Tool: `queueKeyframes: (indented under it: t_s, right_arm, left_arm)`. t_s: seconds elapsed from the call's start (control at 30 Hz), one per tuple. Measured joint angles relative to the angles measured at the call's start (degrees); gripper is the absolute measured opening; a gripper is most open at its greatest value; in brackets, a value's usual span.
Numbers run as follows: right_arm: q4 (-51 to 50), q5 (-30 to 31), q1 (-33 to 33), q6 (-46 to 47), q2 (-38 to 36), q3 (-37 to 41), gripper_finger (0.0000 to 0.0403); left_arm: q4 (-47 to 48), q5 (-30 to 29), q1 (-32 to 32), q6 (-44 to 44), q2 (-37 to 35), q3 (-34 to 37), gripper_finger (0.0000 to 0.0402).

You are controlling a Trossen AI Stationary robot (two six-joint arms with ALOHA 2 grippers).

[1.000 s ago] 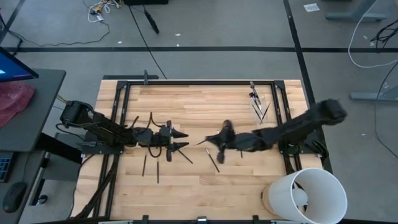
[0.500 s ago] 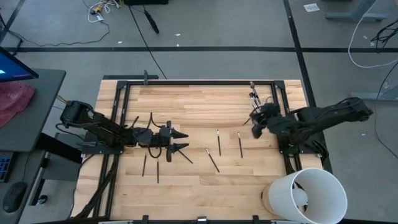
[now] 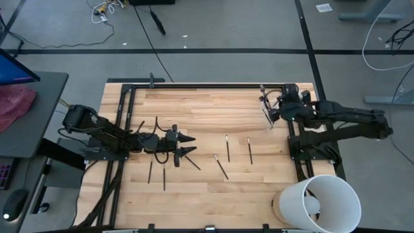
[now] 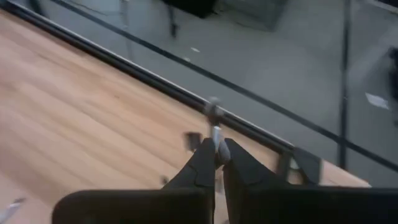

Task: Put items in baskets/containers
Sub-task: Put the eyeshadow brush into the transparent organizer

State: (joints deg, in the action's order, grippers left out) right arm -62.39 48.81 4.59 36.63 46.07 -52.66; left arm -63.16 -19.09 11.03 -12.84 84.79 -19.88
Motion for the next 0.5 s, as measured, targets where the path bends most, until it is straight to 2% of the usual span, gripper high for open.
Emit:
queueKeyframes:
  t_s: [0.27,0.5]
  right_arm:
    - [3.38,-9.79,12.00,-6.10,7.47,-0.02,0.0006]
    - [7.94,-15.26,17.64,-13.21,17.14,-0.02,0.0007]
  left_arm:
    - [-0.02,-0.24,0.00,-0.02,0.00,0.00,0.0195]
    - [-0.02,-0.26,0.02,-1.04,0.02,0.00,0.0195]
